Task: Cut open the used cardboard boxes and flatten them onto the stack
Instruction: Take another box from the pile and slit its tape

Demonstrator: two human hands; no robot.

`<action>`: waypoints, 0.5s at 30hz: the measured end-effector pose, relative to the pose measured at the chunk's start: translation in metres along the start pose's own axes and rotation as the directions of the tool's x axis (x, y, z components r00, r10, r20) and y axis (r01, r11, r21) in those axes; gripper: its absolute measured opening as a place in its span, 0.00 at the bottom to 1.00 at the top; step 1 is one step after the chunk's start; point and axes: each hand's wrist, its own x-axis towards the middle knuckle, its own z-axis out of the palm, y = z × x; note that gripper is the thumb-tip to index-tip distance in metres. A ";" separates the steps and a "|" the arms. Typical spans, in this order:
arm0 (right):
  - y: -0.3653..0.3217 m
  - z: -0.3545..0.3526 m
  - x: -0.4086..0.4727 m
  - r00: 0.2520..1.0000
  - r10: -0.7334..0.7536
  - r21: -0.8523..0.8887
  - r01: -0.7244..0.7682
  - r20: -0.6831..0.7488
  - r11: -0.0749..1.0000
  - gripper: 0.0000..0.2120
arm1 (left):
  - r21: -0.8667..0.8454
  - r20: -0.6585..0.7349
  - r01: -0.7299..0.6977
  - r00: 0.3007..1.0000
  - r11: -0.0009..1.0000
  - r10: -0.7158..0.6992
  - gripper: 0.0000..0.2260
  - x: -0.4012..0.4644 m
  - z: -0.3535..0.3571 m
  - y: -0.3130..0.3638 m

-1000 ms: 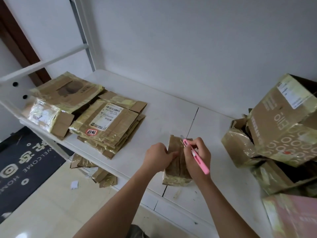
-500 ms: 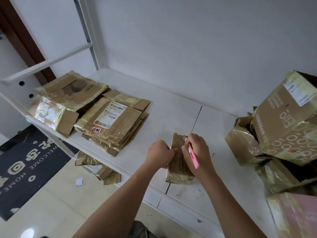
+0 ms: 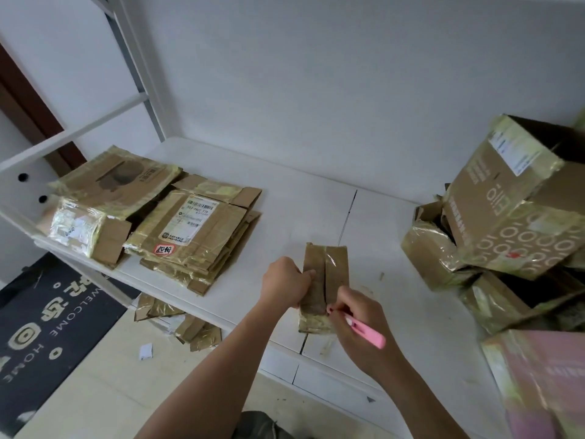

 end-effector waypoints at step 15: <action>0.013 -0.006 -0.048 0.859 0.413 0.664 -0.120 -0.303 0.738 0.07 | -0.273 0.240 -0.277 0.908 0.921 0.344 0.28 0.010 -0.002 0.007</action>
